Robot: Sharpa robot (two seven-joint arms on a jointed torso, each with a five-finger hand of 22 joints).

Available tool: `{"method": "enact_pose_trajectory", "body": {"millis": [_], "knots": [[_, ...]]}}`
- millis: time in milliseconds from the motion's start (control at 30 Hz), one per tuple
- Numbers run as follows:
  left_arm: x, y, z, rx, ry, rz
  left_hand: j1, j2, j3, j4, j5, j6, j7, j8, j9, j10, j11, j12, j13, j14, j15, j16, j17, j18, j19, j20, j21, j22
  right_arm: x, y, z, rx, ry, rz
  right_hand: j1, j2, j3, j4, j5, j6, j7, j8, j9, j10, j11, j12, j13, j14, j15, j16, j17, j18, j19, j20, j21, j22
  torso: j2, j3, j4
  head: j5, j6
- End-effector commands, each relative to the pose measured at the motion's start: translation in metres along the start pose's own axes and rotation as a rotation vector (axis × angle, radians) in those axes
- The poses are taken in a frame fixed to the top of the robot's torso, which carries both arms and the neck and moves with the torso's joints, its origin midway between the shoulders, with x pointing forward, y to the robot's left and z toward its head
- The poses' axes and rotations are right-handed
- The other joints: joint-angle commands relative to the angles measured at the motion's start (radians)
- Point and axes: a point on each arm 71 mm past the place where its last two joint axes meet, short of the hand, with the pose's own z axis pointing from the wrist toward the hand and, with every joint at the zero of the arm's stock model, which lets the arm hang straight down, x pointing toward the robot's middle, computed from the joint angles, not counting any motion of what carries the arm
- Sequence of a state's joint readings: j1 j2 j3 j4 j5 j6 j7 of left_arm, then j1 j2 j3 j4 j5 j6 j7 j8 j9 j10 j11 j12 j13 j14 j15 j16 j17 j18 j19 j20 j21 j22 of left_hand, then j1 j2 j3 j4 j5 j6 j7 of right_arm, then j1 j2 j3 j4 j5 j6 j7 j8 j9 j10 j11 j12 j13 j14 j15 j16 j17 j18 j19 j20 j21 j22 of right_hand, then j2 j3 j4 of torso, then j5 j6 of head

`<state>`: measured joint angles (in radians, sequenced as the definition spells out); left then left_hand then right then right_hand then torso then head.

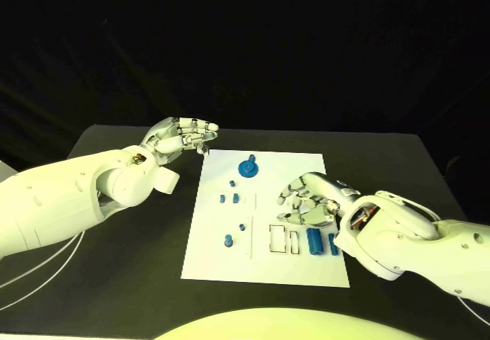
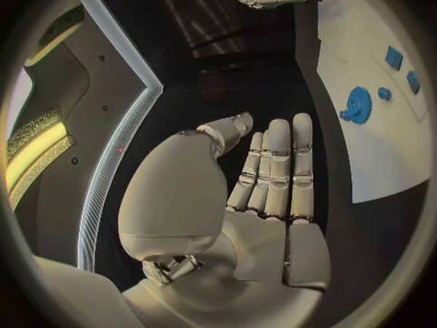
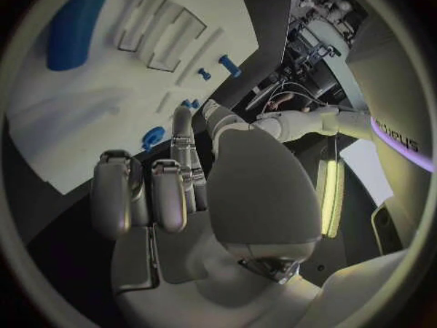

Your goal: Assemble the parts on the task board

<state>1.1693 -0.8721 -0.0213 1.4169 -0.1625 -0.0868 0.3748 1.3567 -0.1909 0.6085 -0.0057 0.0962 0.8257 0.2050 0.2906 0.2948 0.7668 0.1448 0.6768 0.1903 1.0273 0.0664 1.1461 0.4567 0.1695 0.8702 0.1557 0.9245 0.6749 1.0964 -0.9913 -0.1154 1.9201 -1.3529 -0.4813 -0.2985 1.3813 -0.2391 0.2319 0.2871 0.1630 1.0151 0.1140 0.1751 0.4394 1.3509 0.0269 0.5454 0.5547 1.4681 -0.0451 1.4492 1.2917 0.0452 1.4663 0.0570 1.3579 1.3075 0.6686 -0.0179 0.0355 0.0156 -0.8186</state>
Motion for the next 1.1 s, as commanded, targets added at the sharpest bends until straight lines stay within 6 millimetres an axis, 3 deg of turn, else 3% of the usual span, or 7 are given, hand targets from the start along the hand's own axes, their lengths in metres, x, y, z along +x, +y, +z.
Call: {"method": "enact_pose_trajectory", "body": {"millis": [33,67,167,300,767,900,1100], "knots": [[0.003,-0.001,0.000,0.010,0.015,-0.009,0.002,0.005,-0.001,-0.002,0.002,-0.004,0.000,0.006,-0.001,-0.009,-0.001,-0.002,-0.001,-0.003,0.001,-0.004,-0.001,0.015,-0.004,0.005,0.004,0.001,0.001,-0.016,-0.012,0.113,0.121,0.166,-0.005,0.025,-0.028,-0.002,0.008,-0.020,-0.007,0.028,0.011,-0.001,-0.002,0.446,0.458,0.057,-0.008,0.005,0.006,-0.013,0.068,0.000,0.025,0.213,-0.005,-0.0011,-0.0053,-0.013,-0.001],[0.003,0.000,0.000,0.010,0.015,-0.009,0.002,0.005,-0.001,-0.002,0.002,-0.004,0.000,0.006,-0.001,-0.009,-0.001,-0.002,-0.001,-0.003,0.001,-0.004,-0.001,0.015,-0.004,0.005,0.004,0.001,-0.002,-0.022,-0.016,0.140,0.125,0.170,-0.005,0.032,-0.039,-0.003,0.008,-0.027,-0.007,0.039,0.014,0.019,-0.001,0.571,0.587,0.060,0.002,0.014,0.022,-0.013,0.071,-0.006,0.036,0.217,-0.005,-0.0007,-0.0064,-0.014,-0.002],[0.004,0.000,-0.001,0.009,0.015,-0.010,0.002,0.005,-0.001,-0.002,0.002,-0.004,0.000,0.006,-0.001,-0.009,-0.001,-0.002,-0.001,-0.003,0.001,-0.004,-0.001,0.015,-0.004,0.005,0.004,0.001,-0.007,-0.035,-0.026,0.207,0.132,0.157,-0.036,0.047,-0.085,0.002,0.006,-0.028,-0.006,0.073,0.027,0.108,-0.003,0.816,0.824,0.070,-0.005,0.043,0.081,-0.021,0.079,-0.001,0.078,0.230,-0.006,-0.0002,-0.0089,-0.021,-0.003],[0.004,0.000,-0.001,0.008,0.016,-0.011,0.002,0.005,-0.001,-0.002,0.002,-0.004,0.000,0.006,-0.001,-0.009,-0.001,-0.002,-0.001,-0.003,0.001,-0.004,-0.001,0.015,-0.004,0.005,0.004,0.001,-0.011,-0.049,-0.037,0.277,0.137,0.114,-0.074,0.067,-0.133,0.005,-0.007,-0.015,-0.015,0.107,0.045,0.160,-0.007,0.925,0.927,0.081,-0.005,0.074,0.152,-0.028,0.087,-0.004,0.119,0.241,-0.006,-0.0005,-0.0109,-0.025,0.001],[0.005,0.001,-0.004,0.004,0.019,-0.012,0.001,0.006,-0.002,-0.002,0.003,-0.004,0.000,0.007,-0.001,-0.009,-0.001,-0.002,-0.002,-0.003,0.001,-0.004,-0.001,0.015,-0.005,0.005,0.004,0.001,0.001,-0.064,-0.054,0.396,0.157,-0.031,-0.191,0.070,-0.237,0.010,-0.075,-0.008,-0.026,0.148,0.075,0.184,-0.015,0.968,0.970,0.092,-0.011,0.102,0.222,-0.040,0.099,-0.009,0.186,0.257,-0.005,-0.0010,-0.0077,-0.061,-0.004],[0.004,0.001,-0.004,0.003,0.018,-0.012,0.001,0.006,-0.002,-0.002,0.003,-0.004,0.000,0.007,-0.001,-0.009,-0.001,-0.002,-0.002,-0.003,0.001,-0.004,-0.001,0.015,-0.005,0.005,0.004,0.001,0.005,-0.063,-0.052,0.400,0.163,-0.037,-0.204,0.079,-0.287,0.009,-0.034,-0.010,-0.028,0.158,0.082,0.184,-0.017,0.968,0.971,0.093,-0.013,0.104,0.226,-0.041,0.100,-0.011,0.191,0.258,-0.005,-0.0015,-0.0080,-0.063,-0.005],[0.004,0.001,-0.005,0.001,0.021,-0.014,0.001,0.006,-0.002,-0.002,0.003,-0.004,0.000,0.007,-0.001,-0.009,-0.001,-0.002,-0.002,-0.003,0.001,-0.004,-0.001,0.015,-0.005,0.005,0.004,0.001,0.013,-0.063,-0.050,0.410,0.172,-0.054,-0.202,0.084,-0.301,0.009,-0.026,-0.009,-0.029,0.161,0.084,0.184,-0.018,0.967,0.971,0.093,-0.013,0.104,0.227,-0.042,0.101,-0.011,0.194,0.259,-0.005,-0.0012,-0.0076,-0.060,-0.009]]}}
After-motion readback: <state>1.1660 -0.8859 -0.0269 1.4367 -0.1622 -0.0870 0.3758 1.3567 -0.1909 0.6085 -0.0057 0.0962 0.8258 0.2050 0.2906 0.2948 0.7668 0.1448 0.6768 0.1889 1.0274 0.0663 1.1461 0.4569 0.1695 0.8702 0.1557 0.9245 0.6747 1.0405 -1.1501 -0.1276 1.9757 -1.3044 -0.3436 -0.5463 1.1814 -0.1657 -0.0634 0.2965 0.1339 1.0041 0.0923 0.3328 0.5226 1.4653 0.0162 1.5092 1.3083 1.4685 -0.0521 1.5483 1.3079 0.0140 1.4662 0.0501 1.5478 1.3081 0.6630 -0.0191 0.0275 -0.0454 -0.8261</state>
